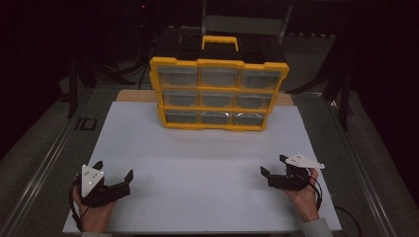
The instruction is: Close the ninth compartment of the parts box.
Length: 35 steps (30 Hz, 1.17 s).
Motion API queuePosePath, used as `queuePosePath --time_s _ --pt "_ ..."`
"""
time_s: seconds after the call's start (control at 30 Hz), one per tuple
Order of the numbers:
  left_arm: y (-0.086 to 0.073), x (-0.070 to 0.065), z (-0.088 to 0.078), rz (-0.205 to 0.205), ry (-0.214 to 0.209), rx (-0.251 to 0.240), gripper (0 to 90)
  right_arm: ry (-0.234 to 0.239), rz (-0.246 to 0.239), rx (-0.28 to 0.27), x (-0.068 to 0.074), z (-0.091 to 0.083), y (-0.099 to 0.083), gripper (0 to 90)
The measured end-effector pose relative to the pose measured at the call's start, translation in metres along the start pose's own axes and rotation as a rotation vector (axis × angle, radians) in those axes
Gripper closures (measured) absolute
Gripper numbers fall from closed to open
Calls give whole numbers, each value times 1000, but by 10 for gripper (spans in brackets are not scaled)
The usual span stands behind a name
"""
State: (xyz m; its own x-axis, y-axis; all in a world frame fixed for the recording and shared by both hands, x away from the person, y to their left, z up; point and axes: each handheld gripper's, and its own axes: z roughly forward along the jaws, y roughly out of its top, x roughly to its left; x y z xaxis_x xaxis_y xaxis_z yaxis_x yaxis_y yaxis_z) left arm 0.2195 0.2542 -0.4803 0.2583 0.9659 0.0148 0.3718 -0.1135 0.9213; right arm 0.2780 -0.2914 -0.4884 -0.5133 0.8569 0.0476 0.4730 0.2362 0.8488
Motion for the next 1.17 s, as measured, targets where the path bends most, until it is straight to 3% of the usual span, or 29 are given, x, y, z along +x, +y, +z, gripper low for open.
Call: queuePosePath --time_s 0.37,0.53,0.73,1.17 --pt "0 0 -2 -2 3 -6 3 -18 -8 -81 16 -11 -4 108" --pt "0 0 -2 -2 7 -7 3 -40 -38 -98 23 -14 -6 108" --pt "0 1 -2 -1 13 -9 3 -60 -74 -101 25 -13 -8 108" --pt "0 0 0 9 13 -5 3 -52 -54 -113 18 -14 -11 108"
